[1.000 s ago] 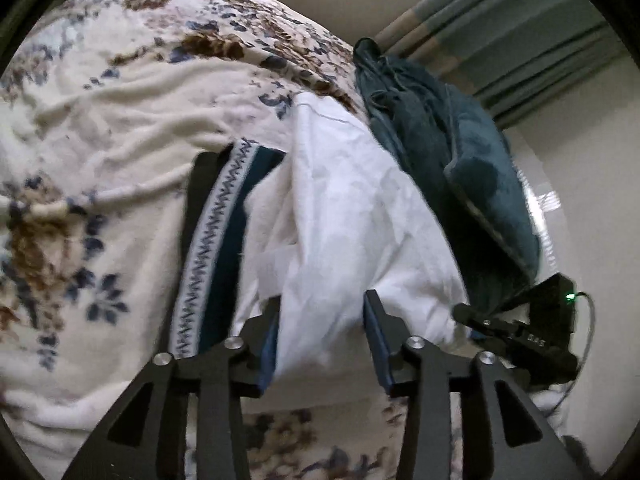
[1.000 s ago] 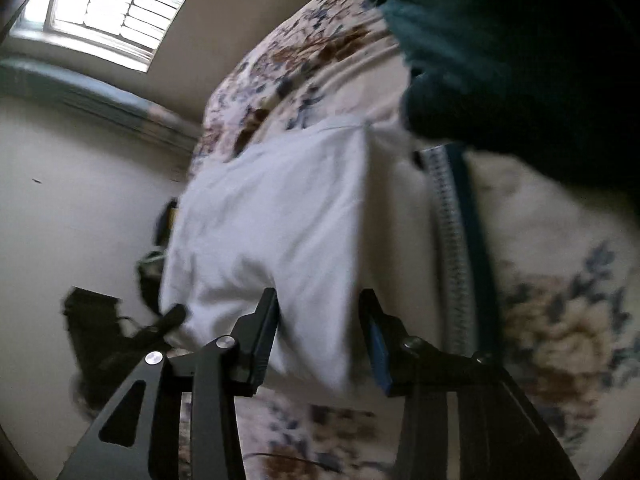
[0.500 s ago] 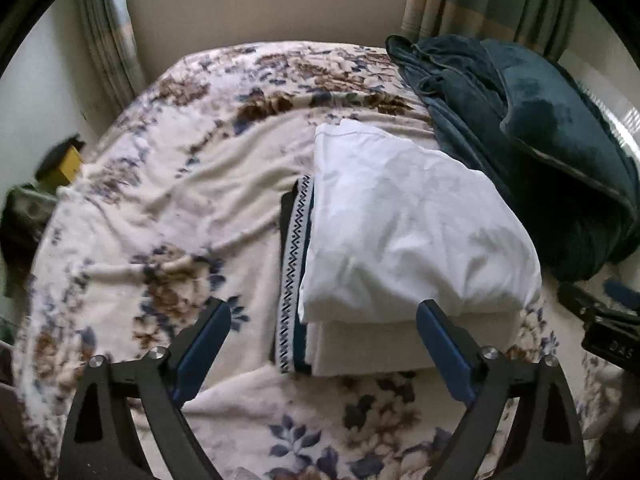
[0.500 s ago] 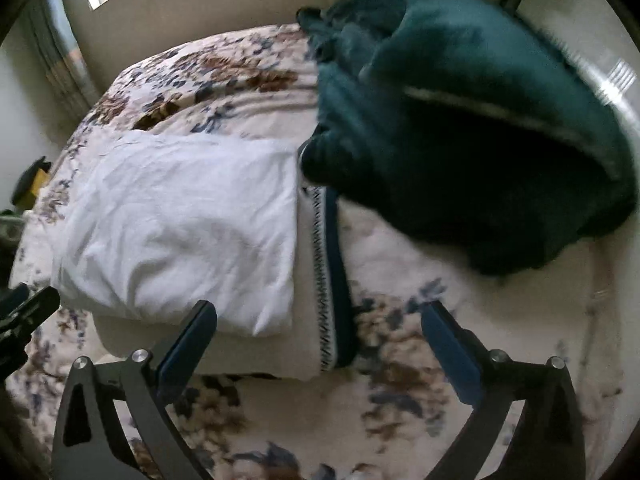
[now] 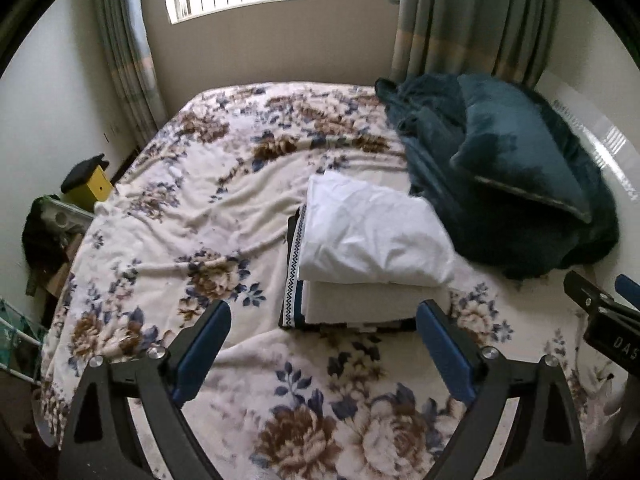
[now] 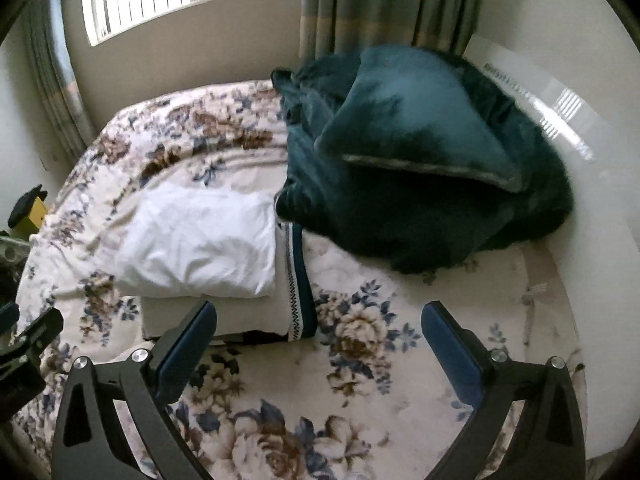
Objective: Fold small clothes
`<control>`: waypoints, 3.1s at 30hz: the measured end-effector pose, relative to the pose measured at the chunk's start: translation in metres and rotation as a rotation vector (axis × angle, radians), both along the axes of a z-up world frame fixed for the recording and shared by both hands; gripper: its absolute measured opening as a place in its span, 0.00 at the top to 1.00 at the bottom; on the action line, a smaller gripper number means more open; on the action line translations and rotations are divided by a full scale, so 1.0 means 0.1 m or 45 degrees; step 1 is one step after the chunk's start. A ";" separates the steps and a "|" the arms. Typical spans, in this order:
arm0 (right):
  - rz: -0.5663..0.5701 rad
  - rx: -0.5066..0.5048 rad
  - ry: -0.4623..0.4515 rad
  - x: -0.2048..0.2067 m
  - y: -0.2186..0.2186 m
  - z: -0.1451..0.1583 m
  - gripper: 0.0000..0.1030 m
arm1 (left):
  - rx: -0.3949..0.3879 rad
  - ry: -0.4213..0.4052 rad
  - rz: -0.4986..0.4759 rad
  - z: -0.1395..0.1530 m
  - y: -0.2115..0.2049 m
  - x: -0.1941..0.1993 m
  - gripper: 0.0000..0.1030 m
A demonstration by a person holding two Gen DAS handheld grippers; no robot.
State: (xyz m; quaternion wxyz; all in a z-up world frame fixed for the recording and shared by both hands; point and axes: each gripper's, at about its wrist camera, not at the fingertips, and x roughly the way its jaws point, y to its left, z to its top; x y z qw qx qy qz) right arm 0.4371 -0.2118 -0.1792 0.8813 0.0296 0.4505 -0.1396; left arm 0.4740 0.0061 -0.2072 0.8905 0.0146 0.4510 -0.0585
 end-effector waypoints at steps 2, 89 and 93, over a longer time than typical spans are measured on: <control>0.005 0.005 -0.034 -0.26 0.04 0.30 0.00 | 0.007 -0.029 -0.014 0.25 -0.01 -0.22 0.08; 0.163 -0.003 -0.265 -2.87 0.59 2.53 0.00 | 0.037 -0.211 0.085 1.84 0.29 -2.27 0.00; 0.164 -0.003 -0.263 -2.87 0.59 2.52 0.00 | 0.037 -0.209 0.080 1.83 0.29 -2.28 0.00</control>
